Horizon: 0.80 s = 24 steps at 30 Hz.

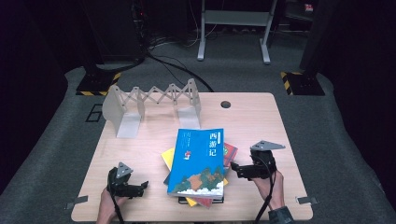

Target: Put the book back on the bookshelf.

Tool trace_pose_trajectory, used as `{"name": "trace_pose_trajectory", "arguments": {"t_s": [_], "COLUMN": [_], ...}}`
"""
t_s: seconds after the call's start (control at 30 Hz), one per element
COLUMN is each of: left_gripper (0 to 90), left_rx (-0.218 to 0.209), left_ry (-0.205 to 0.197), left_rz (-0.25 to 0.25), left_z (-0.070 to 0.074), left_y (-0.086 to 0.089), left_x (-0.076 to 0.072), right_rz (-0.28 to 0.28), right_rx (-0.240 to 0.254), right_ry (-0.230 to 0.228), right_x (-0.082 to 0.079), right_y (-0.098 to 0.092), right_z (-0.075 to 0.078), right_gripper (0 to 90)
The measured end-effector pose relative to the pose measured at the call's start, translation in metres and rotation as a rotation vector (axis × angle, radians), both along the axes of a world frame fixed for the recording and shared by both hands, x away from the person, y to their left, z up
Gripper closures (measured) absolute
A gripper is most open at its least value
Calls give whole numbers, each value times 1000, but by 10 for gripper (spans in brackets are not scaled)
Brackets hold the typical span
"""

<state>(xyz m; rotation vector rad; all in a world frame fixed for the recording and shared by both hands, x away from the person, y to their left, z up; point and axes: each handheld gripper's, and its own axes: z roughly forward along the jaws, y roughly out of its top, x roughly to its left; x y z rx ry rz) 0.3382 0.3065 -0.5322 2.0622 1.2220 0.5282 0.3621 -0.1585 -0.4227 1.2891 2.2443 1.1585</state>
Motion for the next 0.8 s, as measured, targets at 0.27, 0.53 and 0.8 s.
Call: {"name": "trace_pose_trajectory", "arguments": {"t_s": [0.27,0.53,0.8], "left_gripper": [6,8,8], "left_rx": [5,1,2], "left_ry": [7,5,6], "left_rz": [-5,-5,-6], "left_z": [1,0,0], "left_y": [0,1,1], "left_x": [0,0,0], "right_rz": [81,145,149], "right_rx": [-9,-4,49], "right_ry": [43,106,169], "right_x": [12,22,27], "right_y": [33,53,55], "right_z": [-3,-10,-14], "right_gripper": [58,169,226]}}
